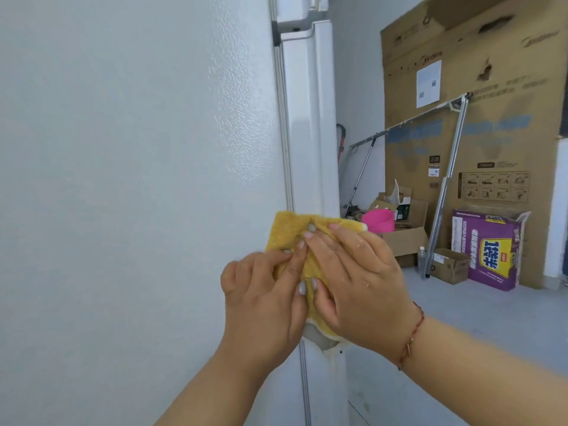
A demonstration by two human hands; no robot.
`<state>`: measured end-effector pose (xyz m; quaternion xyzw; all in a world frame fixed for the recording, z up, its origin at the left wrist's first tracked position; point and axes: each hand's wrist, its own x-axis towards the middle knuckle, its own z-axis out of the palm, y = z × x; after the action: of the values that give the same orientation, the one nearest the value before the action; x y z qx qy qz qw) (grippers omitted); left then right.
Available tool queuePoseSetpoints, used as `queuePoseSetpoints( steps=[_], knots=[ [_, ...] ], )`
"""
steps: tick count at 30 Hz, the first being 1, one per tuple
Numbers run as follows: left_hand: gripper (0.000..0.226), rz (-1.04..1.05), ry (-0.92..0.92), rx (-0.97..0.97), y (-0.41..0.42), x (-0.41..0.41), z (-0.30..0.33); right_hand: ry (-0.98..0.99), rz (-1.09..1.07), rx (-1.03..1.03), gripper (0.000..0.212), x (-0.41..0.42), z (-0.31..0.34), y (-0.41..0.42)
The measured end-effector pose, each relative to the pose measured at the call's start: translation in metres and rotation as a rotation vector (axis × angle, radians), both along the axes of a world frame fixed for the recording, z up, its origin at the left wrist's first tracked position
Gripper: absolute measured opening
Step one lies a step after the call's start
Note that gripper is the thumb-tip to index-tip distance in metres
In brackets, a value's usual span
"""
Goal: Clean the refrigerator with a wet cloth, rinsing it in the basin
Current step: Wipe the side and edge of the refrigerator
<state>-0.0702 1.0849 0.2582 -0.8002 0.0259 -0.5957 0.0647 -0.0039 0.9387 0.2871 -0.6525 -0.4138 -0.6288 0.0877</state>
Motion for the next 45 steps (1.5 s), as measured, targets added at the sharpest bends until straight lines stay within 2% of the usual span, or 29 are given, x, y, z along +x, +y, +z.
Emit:
queuePoseSetpoints(
  steps=[3, 7, 14, 22, 26, 32, 36, 39, 41, 43, 45],
  knots=[
    [0.046, -0.001, 0.013, -0.009, -0.002, 0.0, -0.02, 0.003, -0.02, -0.05, 0.051, 0.001, -0.017, -0.002],
    [0.047, 0.029, -0.01, 0.04, -0.006, -0.002, -0.011, -0.069, -0.045, -0.098, 0.048, 0.007, -0.001, -0.007],
    [0.051, 0.12, -0.089, 0.121, 0.0, 0.005, 0.073, -0.147, -0.043, -0.065, 0.048, 0.017, 0.089, -0.006],
    [0.059, 0.161, -0.093, 0.073, 0.001, 0.015, 0.179, 0.015, -0.052, 0.075, 0.059, 0.012, 0.186, 0.009],
    [0.056, 0.125, -0.092, 0.008, -0.001, 0.014, 0.167, -0.001, -0.039, 0.082, 0.061, 0.011, 0.171, 0.01],
    [0.051, 0.056, -0.034, 0.014, -0.002, 0.008, 0.086, 0.02, -0.029, -0.031, 0.061, 0.003, 0.09, 0.0],
    [0.045, -0.008, 0.126, -0.004, -0.004, -0.004, 0.035, 0.052, 0.014, -0.077, 0.054, 0.0, 0.035, -0.004],
    [0.036, -0.184, 0.274, -0.198, -0.006, -0.014, 0.016, 0.094, 0.061, -0.11, 0.052, -0.001, 0.008, -0.008],
    [0.042, -0.296, 0.198, -0.364, -0.013, -0.028, 0.013, 0.133, 0.092, -0.107, 0.05, -0.004, -0.003, -0.01],
    [0.056, -0.326, 0.119, -0.67, -0.019, -0.041, 0.017, 0.188, 0.105, -0.083, 0.05, -0.006, -0.007, -0.011],
    [0.052, -0.327, 0.185, -0.943, -0.019, -0.053, 0.026, 0.244, 0.133, -0.055, 0.05, -0.01, -0.008, -0.011]
  ],
)
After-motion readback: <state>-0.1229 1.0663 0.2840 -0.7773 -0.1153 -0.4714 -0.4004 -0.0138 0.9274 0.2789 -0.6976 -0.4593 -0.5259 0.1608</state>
